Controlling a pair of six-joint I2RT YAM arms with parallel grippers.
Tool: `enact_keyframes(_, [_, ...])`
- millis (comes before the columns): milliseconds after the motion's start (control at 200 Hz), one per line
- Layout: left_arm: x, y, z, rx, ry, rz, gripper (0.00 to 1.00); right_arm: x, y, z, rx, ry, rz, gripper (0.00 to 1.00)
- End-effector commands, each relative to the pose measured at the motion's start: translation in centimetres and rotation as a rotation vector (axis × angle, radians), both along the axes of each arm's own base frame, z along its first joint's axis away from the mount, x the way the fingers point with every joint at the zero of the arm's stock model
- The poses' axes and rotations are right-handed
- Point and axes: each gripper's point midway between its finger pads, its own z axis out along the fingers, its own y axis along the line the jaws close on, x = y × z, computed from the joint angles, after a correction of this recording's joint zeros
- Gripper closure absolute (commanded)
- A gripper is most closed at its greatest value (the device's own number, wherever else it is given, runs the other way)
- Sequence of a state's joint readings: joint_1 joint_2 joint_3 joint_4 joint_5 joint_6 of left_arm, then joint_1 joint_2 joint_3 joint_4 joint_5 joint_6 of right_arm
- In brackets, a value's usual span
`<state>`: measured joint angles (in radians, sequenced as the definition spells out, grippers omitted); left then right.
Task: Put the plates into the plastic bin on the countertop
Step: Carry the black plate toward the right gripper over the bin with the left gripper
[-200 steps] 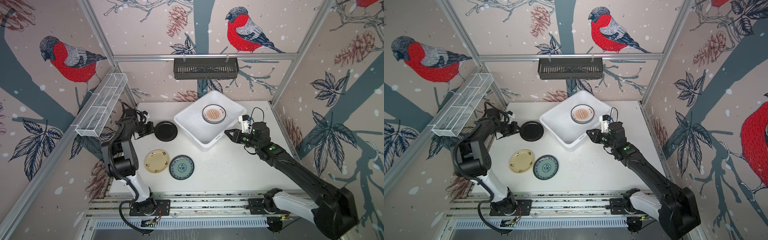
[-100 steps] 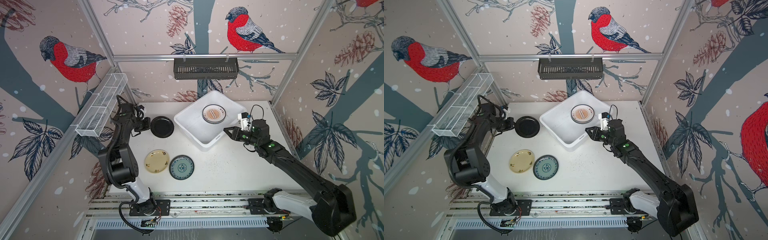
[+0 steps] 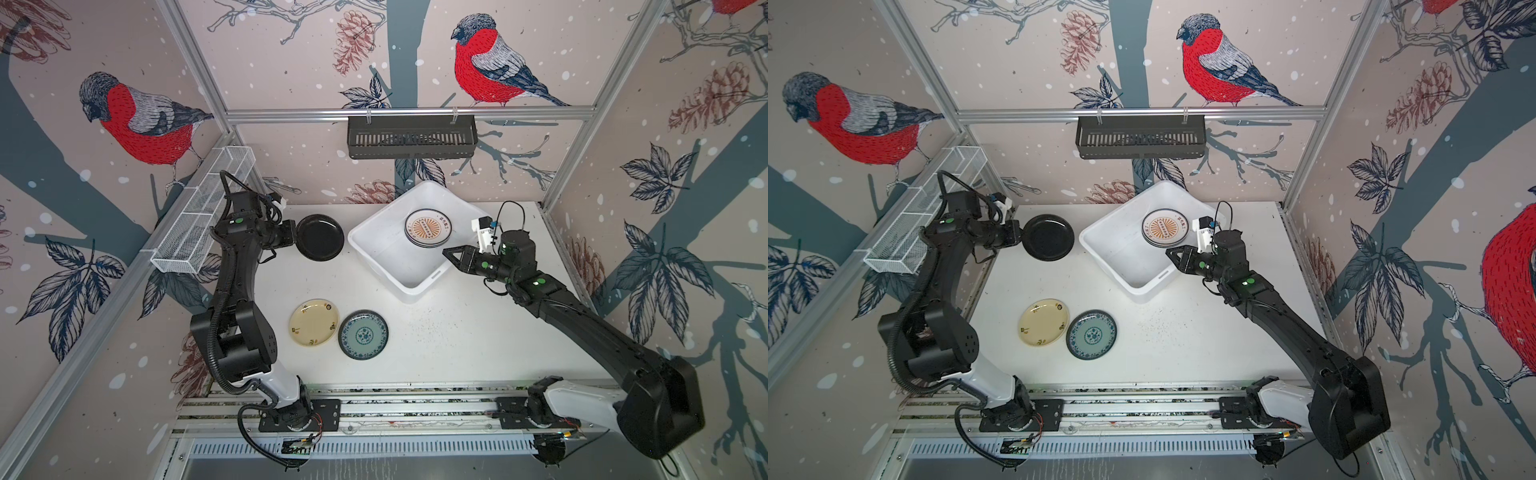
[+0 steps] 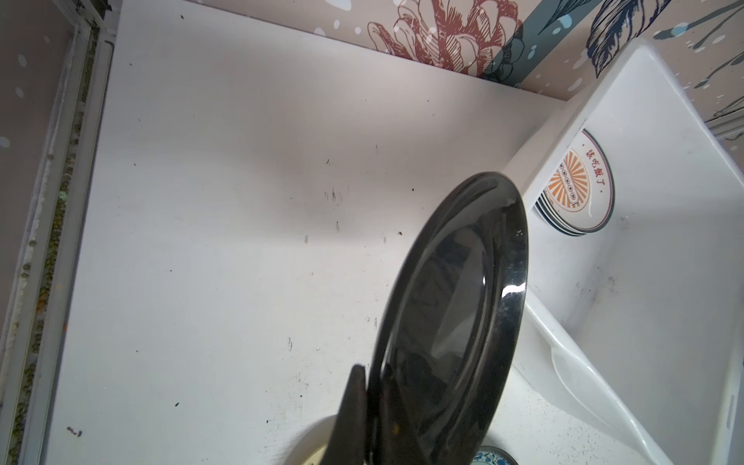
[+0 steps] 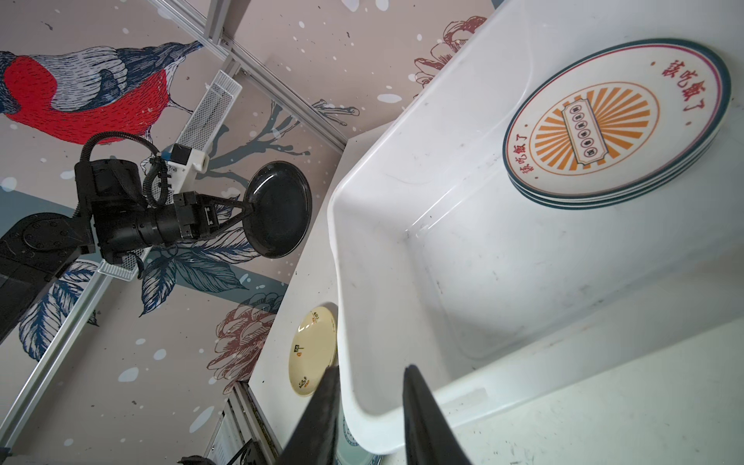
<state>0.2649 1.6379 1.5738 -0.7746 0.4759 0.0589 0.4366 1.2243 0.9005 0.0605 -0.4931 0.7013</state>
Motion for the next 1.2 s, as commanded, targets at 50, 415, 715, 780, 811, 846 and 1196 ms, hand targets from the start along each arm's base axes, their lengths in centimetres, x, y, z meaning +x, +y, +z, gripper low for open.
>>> enact_keyframes(50, [-0.4, -1.5, 2.2, -0.033, -0.028, -0.051, 1.0, 0.0, 1.3, 2.1, 0.013, -0.057, 0.056, 0.7])
enact_keyframes(415, [-0.6, -7.4, 7.2, -0.095, -0.127, -0.226, 1.0, 2.1, 4.1, 2.2, -0.015, -0.052, 0.138, 0.67])
enact_keyframes(715, [-1.9, -15.3, 8.2, -0.15, -0.148, -0.486, 1.0, 3.5, 8.6, 2.3, -0.134, -0.062, 0.209, 0.65])
enact_keyframes(780, [-1.8, -16.5, 7.9, -0.152, -0.132, -0.513, 1.0, 3.8, 9.1, 1.8, -0.166, -0.056, 0.196, 0.65])
enact_keyframes(811, [-1.8, -16.8, 7.7, -0.164, -0.122, -0.524, 1.0, 3.7, 9.3, 1.9, -0.172, -0.062, 0.195, 0.65])
enact_keyframes(846, [-1.8, -17.2, 7.7, -0.181, -0.119, -0.536, 1.0, 3.7, 9.5, 1.9, -0.176, -0.061, 0.191, 0.64])
enact_keyframes(1196, [-1.8, -18.4, 7.0, -0.214, -0.144, -0.599, 1.0, 4.5, 10.6, 1.8, -0.192, -0.069, 0.173, 0.64])
